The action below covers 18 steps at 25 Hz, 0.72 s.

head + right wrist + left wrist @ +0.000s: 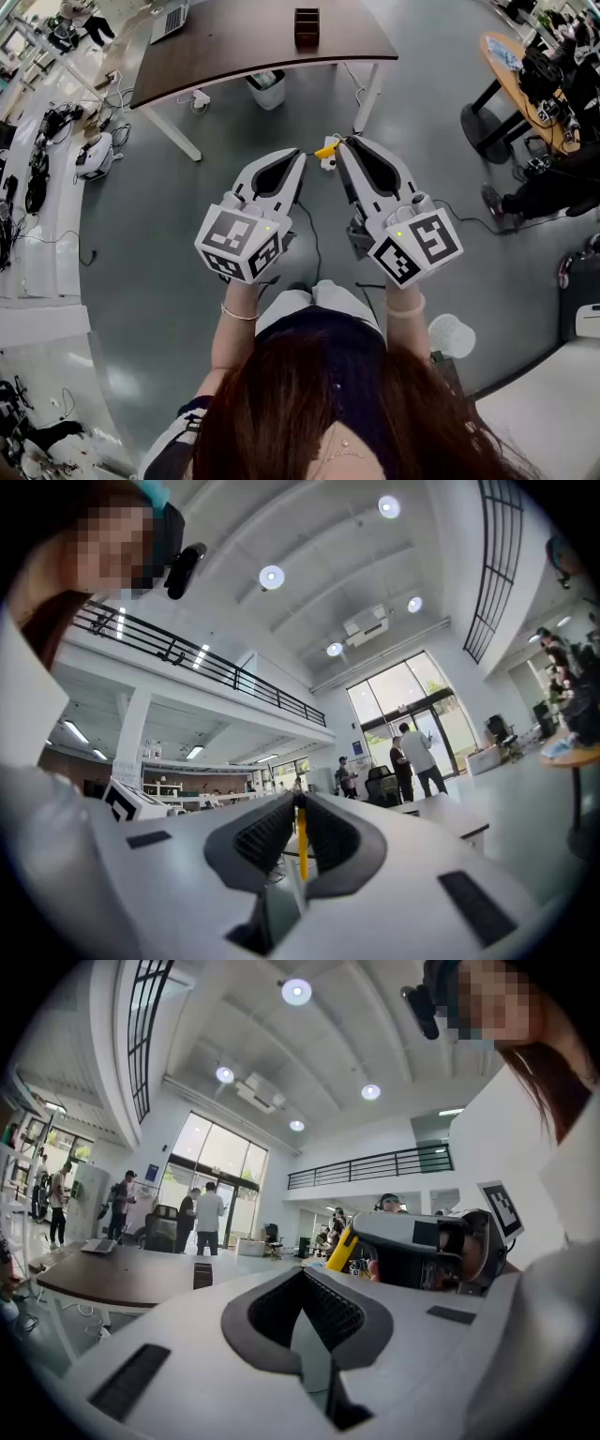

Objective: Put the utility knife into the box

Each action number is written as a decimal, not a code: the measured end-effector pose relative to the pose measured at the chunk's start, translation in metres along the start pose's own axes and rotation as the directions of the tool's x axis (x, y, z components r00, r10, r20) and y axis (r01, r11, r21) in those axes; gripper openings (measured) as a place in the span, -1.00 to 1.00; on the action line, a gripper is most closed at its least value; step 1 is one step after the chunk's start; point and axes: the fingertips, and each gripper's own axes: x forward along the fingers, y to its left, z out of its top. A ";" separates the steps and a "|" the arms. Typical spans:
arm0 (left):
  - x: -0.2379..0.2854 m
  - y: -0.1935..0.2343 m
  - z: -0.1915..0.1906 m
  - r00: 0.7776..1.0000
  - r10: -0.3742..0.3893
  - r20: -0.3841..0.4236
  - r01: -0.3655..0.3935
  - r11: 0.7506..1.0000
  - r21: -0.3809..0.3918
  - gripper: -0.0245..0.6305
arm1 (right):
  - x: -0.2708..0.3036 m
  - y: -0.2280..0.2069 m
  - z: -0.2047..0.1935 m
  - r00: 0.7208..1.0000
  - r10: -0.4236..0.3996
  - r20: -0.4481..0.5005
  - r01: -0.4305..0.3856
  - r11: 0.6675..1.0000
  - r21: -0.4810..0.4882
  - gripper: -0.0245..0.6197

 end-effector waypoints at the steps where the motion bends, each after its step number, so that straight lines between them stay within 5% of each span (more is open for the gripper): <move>1: 0.002 0.002 -0.004 1.000 -0.001 -0.002 0.001 1.000 0.002 -0.95 | 0.001 -0.003 -0.003 1.000 0.000 0.004 0.000 1.000 0.004 -0.77; 18: 0.038 0.063 0.002 0.998 -0.045 -0.044 0.046 0.999 0.013 -0.95 | 0.062 -0.026 -0.009 0.998 -0.070 0.008 0.070 0.998 -0.004 -0.77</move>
